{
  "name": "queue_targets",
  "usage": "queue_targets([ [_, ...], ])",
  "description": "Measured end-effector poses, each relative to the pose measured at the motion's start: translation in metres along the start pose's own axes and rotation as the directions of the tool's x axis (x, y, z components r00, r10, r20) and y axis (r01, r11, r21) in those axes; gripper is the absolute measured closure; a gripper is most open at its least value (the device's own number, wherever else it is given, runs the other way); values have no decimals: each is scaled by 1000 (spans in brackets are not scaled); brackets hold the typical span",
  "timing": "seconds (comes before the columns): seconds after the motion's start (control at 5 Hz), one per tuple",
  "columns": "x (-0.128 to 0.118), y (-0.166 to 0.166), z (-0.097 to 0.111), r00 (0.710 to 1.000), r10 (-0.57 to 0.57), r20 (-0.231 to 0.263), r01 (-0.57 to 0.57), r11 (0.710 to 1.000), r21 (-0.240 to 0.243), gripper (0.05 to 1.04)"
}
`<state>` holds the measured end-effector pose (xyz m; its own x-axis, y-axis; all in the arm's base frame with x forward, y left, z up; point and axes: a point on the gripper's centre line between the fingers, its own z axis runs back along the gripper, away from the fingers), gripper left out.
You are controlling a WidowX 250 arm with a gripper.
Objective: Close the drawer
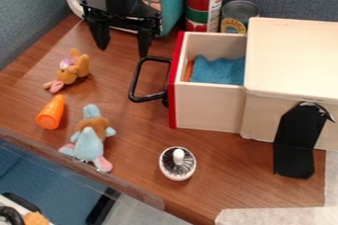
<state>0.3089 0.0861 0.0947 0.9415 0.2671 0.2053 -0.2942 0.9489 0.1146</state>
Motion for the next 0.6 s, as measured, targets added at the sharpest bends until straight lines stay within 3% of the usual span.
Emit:
queue_targets([
  [0.6, -13, 4, -44, 990, 35, -134, -35, 999, -1, 84],
])
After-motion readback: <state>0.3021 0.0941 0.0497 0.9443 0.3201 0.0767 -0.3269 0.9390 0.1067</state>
